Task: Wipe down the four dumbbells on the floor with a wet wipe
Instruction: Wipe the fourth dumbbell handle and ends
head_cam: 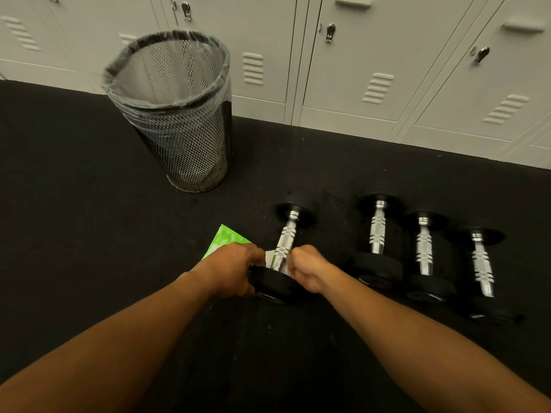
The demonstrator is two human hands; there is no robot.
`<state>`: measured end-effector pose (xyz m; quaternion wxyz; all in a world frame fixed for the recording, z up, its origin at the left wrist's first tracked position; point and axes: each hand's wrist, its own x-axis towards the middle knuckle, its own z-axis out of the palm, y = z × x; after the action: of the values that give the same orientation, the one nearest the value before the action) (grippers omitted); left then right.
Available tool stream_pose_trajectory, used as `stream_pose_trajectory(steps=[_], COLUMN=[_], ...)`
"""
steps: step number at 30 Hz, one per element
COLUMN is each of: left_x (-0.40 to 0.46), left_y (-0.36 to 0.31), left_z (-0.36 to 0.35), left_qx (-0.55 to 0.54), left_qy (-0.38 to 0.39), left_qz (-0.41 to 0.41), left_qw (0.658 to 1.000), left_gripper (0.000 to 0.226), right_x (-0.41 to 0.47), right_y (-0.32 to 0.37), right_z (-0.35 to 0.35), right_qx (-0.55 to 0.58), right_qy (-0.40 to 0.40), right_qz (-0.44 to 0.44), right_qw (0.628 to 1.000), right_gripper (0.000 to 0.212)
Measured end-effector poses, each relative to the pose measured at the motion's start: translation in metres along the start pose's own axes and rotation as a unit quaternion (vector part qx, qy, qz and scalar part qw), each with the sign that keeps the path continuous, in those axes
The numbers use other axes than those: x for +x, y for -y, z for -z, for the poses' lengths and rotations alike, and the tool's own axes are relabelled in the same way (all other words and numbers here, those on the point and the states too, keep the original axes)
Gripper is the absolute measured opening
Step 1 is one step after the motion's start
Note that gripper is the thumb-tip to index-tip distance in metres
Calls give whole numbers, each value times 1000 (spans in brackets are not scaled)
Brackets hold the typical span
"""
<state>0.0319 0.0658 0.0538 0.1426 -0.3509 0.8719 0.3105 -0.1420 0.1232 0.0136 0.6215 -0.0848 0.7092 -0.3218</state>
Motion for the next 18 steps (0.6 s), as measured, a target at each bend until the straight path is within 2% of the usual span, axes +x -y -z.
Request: stream_pose_trajectory(steps=[6, 12, 18], left_x=[0, 0, -1], left_y=[1, -4, -1], left_z=[0, 1, 0], left_qx=[1, -2, -6], left_qy=[-4, 1, -5], left_qz=[-1, 6, -3], left_qw=[1000, 1000, 1000], left_gripper=[39, 45, 46], right_x=[-1, 3, 0], right_y=[8, 2, 1], right_z=[22, -4, 16], right_qx=[2, -18, 4], right_qy=[-21, -13, -2], right_qz=[-9, 11, -7], right_qw=[1000, 1000, 1000], right_gripper=[46, 44, 54])
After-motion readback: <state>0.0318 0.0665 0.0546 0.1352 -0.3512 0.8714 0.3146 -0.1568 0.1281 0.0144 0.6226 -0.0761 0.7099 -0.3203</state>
